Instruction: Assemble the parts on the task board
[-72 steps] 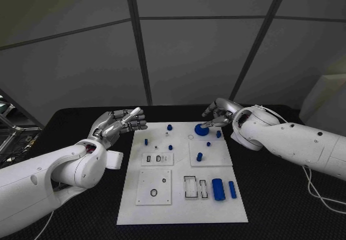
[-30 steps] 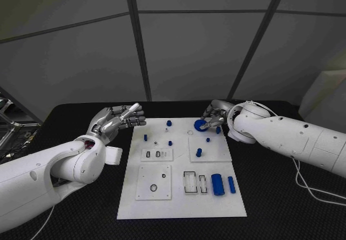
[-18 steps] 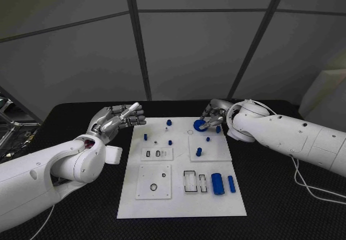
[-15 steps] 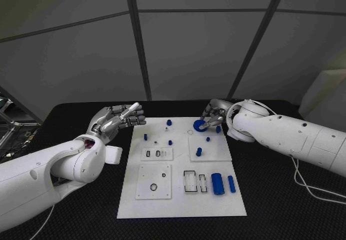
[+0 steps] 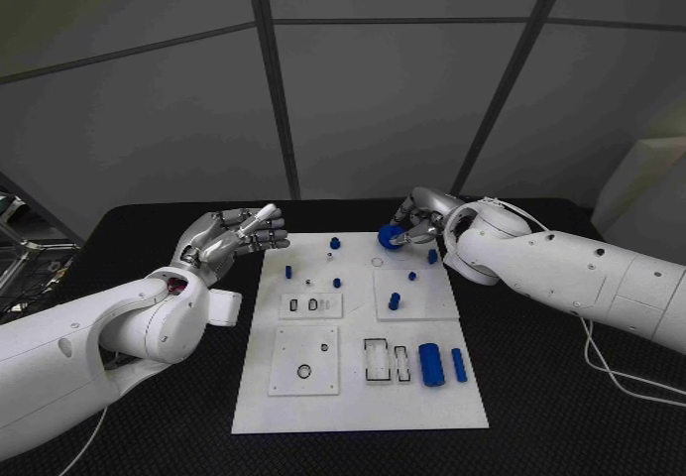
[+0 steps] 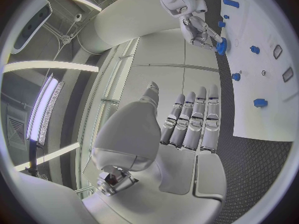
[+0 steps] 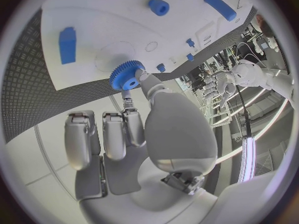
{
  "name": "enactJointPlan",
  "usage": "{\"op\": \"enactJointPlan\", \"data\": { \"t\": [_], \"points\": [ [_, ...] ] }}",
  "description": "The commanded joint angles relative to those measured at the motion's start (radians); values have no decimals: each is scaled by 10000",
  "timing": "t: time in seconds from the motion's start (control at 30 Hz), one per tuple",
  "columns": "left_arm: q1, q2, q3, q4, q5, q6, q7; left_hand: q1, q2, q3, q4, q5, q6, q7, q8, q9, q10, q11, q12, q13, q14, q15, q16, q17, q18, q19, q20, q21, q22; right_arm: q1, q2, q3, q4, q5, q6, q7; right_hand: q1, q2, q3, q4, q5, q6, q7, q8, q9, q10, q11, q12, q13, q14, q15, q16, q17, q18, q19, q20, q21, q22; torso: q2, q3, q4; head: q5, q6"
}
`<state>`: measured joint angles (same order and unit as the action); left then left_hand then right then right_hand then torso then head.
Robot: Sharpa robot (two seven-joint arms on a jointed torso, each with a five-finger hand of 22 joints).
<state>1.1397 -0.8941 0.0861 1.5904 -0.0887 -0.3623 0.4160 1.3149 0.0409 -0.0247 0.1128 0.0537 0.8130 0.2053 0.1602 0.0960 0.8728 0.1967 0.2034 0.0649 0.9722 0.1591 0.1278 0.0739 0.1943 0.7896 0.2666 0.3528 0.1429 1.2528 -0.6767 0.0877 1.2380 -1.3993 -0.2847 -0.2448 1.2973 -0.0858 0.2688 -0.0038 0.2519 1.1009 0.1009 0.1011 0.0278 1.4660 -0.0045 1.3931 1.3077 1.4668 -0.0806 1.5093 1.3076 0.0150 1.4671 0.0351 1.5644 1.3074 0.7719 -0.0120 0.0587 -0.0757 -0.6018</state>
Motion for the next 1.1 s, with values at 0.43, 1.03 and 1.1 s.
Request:
{"op": "enactJointPlan", "data": {
  "t": [0.43, 1.03, 1.1],
  "points": [
    [12, 21, 12, 38, -141, 142, 60, 81, -13, -12, -50, 44, 58, 289, -46, 9, 56, 2, -70, -14, -13, 34, -68, -10, -136, 84, -6, 40, -11, 22, 465, 12, 932, -1292, -905, 425, -32, 174, 5, -42, 66, 777, -403, 105, 893, 358, -118, -19, 905, 754, -67, 20, 1261, -150, 1037, -71, 64, 2634, -3, -8, 33, 37, -6],
    [17, 87, 14, 9, -141, 149, 42, 81, -13, -12, -50, 44, 58, 289, -46, 9, 56, 2, -70, -14, -13, 34, -68, -10, -136, 84, -6, 40, -11, 12, 1898, -450, 143, -2329, -49, -152, -191, 141, 4, -53, -19, 741, -390, 6, 894, 341, -113, -73, 867, 727, -62, -36, 1140, -150, 1037, -77, 64, 2634, 4, -2, 21, 159, -100],
    [17, 90, 14, 8, -141, 150, 41, 81, -13, -12, -50, 44, 58, 289, -46, 9, 56, 2, -70, -14, -13, 34, -68, -10, -136, 84, -6, 40, -11, 10, 1972, -471, 81, -2361, 23, -195, -196, 140, 3, -52, -21, 740, -389, 3, 894, 340, -112, -75, 866, 727, -62, -37, 1139, -150, 1037, -76, 64, 2634, 0, -3, 18, 163, -104]
  ]
}}
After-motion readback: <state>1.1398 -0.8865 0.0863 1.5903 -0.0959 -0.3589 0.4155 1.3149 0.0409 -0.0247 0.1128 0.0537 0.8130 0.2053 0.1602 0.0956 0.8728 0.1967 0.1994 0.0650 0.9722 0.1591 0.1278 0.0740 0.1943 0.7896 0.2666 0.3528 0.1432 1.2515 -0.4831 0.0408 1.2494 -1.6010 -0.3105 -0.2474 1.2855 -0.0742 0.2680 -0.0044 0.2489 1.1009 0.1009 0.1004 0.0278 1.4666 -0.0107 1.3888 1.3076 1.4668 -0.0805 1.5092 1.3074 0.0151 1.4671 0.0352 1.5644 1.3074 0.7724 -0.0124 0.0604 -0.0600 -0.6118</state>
